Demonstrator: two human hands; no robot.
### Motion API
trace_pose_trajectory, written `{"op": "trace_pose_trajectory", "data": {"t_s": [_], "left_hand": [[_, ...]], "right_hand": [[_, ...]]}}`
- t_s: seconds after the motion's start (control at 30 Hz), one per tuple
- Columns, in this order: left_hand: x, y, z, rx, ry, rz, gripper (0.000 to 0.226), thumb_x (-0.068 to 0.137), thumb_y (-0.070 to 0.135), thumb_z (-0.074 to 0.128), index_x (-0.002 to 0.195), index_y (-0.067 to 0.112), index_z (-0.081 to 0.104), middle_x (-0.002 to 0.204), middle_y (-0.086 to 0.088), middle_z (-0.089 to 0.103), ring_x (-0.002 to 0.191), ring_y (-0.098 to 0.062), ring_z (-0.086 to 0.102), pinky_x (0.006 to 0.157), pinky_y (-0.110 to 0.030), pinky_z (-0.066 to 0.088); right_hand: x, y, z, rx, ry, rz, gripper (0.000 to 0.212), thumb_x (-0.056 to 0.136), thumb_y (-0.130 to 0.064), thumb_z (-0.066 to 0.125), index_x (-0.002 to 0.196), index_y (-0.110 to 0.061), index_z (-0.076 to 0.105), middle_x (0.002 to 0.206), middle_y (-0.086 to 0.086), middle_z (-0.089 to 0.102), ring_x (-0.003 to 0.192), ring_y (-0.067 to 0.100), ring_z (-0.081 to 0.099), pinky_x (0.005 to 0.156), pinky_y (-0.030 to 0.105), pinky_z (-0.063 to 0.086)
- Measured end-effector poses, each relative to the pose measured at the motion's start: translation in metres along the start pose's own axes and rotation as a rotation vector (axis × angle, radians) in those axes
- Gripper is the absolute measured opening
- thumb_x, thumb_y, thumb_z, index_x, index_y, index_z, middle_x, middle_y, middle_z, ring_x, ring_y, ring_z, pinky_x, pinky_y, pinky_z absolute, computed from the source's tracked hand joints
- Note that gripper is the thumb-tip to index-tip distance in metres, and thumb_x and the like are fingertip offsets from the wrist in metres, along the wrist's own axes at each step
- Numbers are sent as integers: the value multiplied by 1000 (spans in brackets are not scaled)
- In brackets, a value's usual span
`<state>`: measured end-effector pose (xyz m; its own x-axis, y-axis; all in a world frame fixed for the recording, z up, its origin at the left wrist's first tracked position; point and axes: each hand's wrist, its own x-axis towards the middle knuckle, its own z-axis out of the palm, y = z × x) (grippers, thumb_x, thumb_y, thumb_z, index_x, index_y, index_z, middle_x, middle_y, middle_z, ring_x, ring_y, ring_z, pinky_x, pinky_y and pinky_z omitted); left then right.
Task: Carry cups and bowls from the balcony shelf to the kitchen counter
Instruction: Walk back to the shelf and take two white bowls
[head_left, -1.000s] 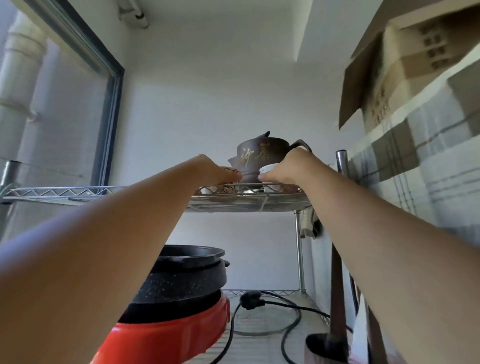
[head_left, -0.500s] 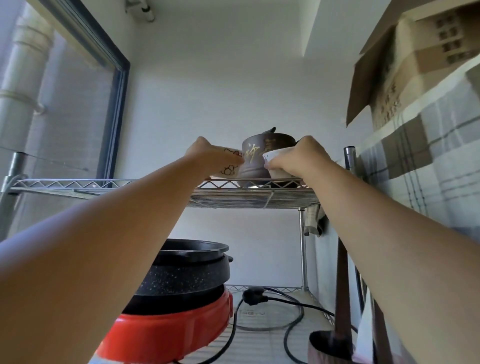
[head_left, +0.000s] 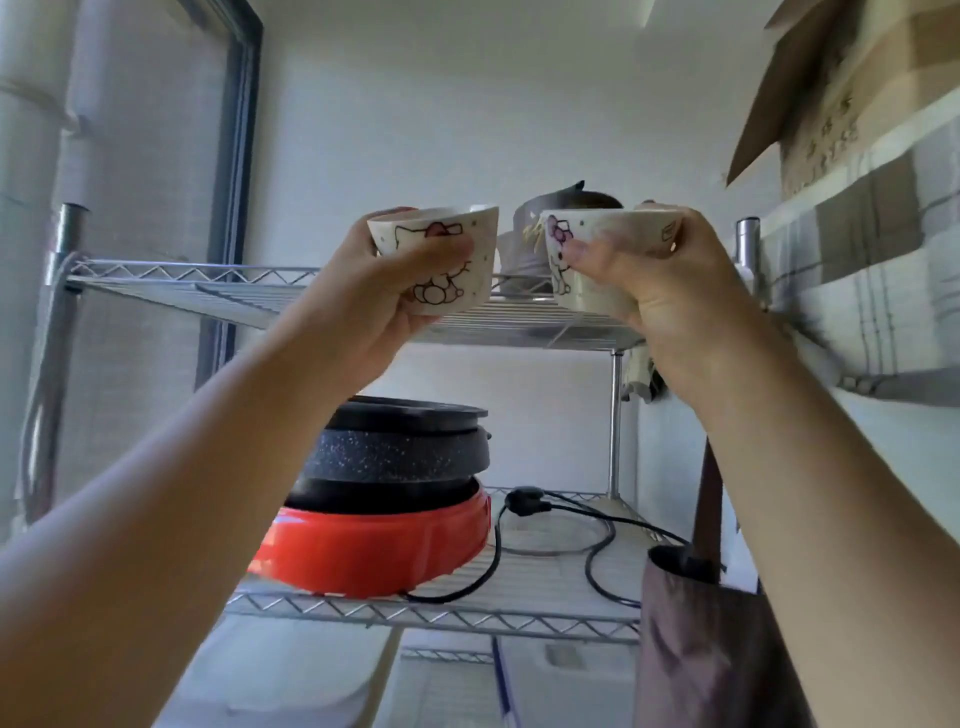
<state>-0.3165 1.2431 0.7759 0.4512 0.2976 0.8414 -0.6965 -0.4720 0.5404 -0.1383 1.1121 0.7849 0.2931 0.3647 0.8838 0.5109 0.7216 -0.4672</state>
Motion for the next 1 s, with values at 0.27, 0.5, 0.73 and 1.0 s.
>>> {"op": "trace_pose_trajectory", "data": {"t_s": [0.27, 0.5, 0.73, 1.0], "left_hand": [[-137, -52, -33, -84, -79, -156, 30, 78, 13, 74, 108, 21, 73, 98, -3, 76, 97, -19, 72, 81, -29, 56], [-239, -94, -47, -80, 66, -421, 61, 66, 20, 83, 122, 10, 63, 111, -11, 72, 108, -25, 65, 88, -37, 53], [-331, -128, -27, -71, 63, -666, 88, 53, 39, 92, 128, 9, 55, 119, -14, 68, 112, -27, 64, 86, -33, 54], [-421, -174, 52, -139, -124, -945, 81, 54, 31, 86, 127, 13, 56, 112, -6, 73, 103, -16, 68, 76, -21, 54]], "right_hand": [[-136, 41, 23, 42, -90, 181, 57, 58, -25, 90, 110, -13, 69, 101, 5, 76, 101, 25, 70, 81, 36, 56], [-242, 75, 27, 9, -45, 404, 81, 54, -12, 85, 126, 6, 53, 117, 25, 66, 110, 38, 64, 91, 49, 54], [-348, 73, 13, -107, 13, 583, 78, 45, -22, 94, 114, -24, 56, 104, -12, 72, 98, 5, 66, 82, 23, 54], [-469, 34, -49, -331, 174, 846, 80, 50, -18, 91, 118, -36, 52, 112, -17, 67, 105, 4, 64, 78, 20, 55]]}}
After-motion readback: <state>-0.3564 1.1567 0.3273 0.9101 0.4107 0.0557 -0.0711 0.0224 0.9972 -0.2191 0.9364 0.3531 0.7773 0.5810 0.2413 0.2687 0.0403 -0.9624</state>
